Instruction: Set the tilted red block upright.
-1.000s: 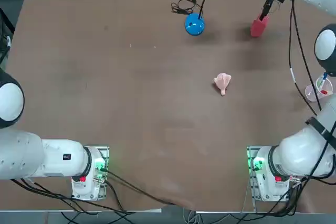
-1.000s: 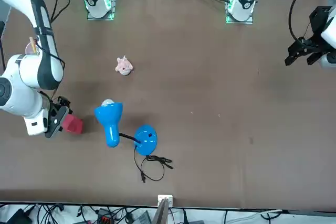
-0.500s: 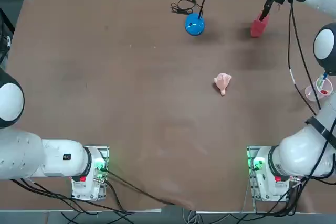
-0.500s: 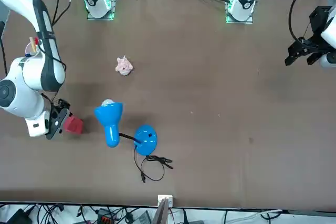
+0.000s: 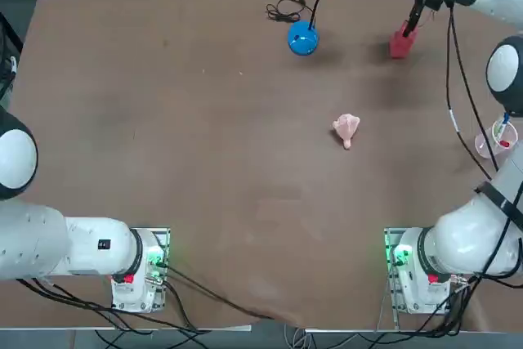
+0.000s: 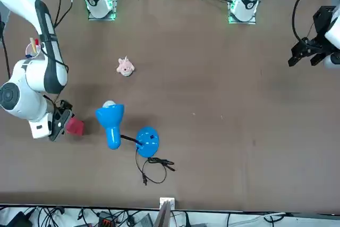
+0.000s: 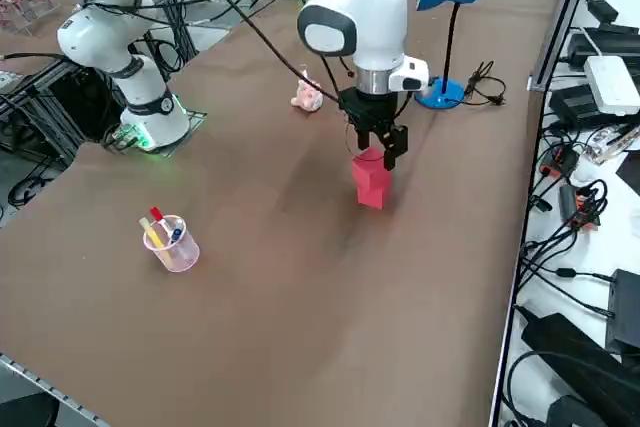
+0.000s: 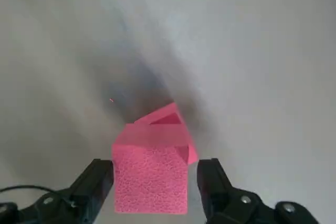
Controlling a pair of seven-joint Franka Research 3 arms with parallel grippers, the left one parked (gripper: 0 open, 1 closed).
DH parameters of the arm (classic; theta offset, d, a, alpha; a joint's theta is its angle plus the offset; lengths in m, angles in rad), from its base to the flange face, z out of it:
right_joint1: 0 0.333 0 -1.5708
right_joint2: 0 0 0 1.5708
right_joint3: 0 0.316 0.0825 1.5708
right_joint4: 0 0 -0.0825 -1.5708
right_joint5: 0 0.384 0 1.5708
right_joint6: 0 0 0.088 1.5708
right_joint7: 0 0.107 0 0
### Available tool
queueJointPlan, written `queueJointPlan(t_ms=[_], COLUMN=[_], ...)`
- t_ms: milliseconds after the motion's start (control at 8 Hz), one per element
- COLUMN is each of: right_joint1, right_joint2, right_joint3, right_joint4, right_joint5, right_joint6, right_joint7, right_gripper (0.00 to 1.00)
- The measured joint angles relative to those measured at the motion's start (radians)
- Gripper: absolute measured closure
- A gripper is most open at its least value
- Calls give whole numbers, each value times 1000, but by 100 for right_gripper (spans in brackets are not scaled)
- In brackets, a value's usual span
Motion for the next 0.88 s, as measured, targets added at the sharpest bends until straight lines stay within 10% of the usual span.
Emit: queueJointPlan(t_ms=[875], right_joint1=[0], right_joint2=[11], right_joint3=[0], right_joint4=[-3], right_joint5=[-1], right_joint6=[0], right_joint7=[-3], right_gripper=[2])
